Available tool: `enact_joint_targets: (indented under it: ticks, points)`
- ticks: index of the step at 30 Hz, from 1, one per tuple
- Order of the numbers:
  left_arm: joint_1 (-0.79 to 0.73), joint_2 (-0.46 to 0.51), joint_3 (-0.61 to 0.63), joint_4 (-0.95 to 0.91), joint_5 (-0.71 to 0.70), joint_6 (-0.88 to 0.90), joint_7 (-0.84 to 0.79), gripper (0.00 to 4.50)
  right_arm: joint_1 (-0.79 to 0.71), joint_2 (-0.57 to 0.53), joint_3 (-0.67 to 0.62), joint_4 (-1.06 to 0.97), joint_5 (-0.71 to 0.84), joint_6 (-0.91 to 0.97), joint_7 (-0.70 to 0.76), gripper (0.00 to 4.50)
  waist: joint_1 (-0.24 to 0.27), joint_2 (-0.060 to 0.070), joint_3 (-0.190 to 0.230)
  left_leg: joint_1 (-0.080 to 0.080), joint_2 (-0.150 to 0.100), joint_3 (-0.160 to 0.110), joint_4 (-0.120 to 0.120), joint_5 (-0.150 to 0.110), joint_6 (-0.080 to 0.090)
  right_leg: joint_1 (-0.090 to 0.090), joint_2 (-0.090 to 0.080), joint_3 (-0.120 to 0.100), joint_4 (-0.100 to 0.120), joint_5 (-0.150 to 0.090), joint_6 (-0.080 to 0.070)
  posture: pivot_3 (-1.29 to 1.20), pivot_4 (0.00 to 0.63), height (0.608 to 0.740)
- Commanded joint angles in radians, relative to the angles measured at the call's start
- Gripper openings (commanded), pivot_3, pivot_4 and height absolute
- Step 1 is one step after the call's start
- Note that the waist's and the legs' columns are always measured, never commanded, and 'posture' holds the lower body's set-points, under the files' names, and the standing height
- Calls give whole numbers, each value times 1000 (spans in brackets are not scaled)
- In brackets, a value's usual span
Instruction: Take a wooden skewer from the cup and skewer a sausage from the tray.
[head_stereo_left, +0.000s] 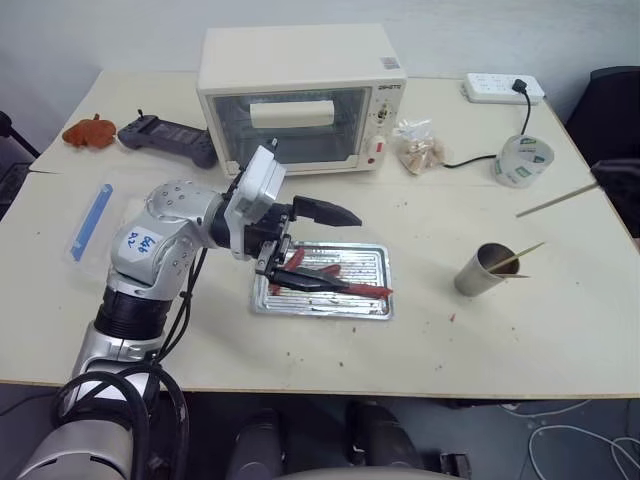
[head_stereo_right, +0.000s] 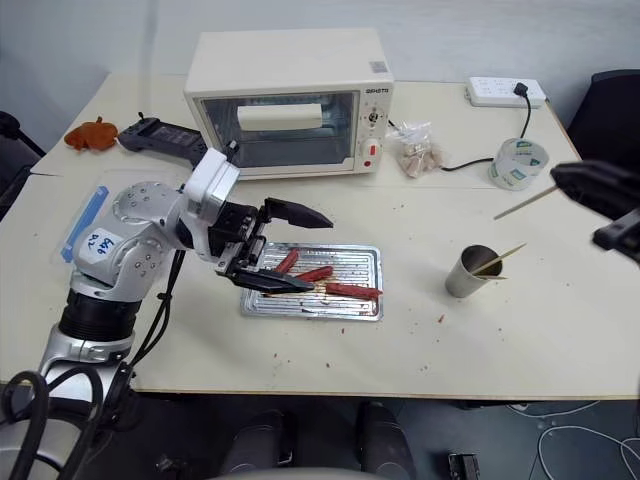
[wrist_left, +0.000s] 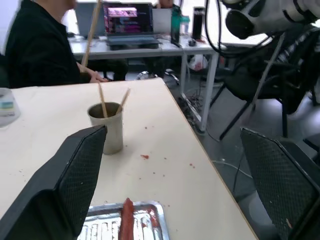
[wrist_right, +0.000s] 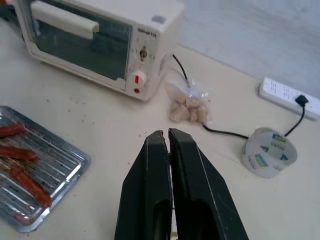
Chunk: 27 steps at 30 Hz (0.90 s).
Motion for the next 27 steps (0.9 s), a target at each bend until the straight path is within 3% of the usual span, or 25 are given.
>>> enact_joint_targets:
  ticks: [1,3,5,8,11,15,27]
  points:
    - [-11,-41,53,-11,-7,-23,78,4500,-36,-39,55,94,337,-82,-139,46,0,0,0,0,0,0,0,0,0,0,0,0,0,0,0,0,150,740]
    - [-12,-67,69,-14,-15,-18,117,4500,-63,-22,158,84,460,-174,-223,46,-3,0,0,0,0,0,0,0,0,0,0,1,0,0,1,0,150,740]
    - [-12,-83,79,-23,-23,-8,143,4500,-124,36,275,60,487,-253,-277,46,-4,-1,0,0,0,0,1,0,0,0,0,2,0,1,2,0,150,740]
    - [-1,-106,91,-47,-36,5,189,4500,-266,217,467,10,487,-349,-359,46,-4,-1,0,0,0,0,2,0,0,0,1,2,0,1,3,0,150,740]
    - [9,-126,110,-66,-56,24,235,4500,-353,361,566,-9,487,-391,-441,46,-2,0,0,-1,0,0,2,0,0,-1,1,3,1,2,3,0,150,740]
    - [19,-139,126,-87,-61,28,275,4500,-401,478,610,-19,487,-397,-502,46,1,0,0,-2,1,0,2,1,-1,-3,1,2,2,2,3,0,150,740]
    - [2,-196,133,-62,-71,15,316,4500,-396,557,653,-94,487,-410,-489,46,0,0,0,-3,1,1,2,0,1,-2,0,0,1,1,2,0,150,740]
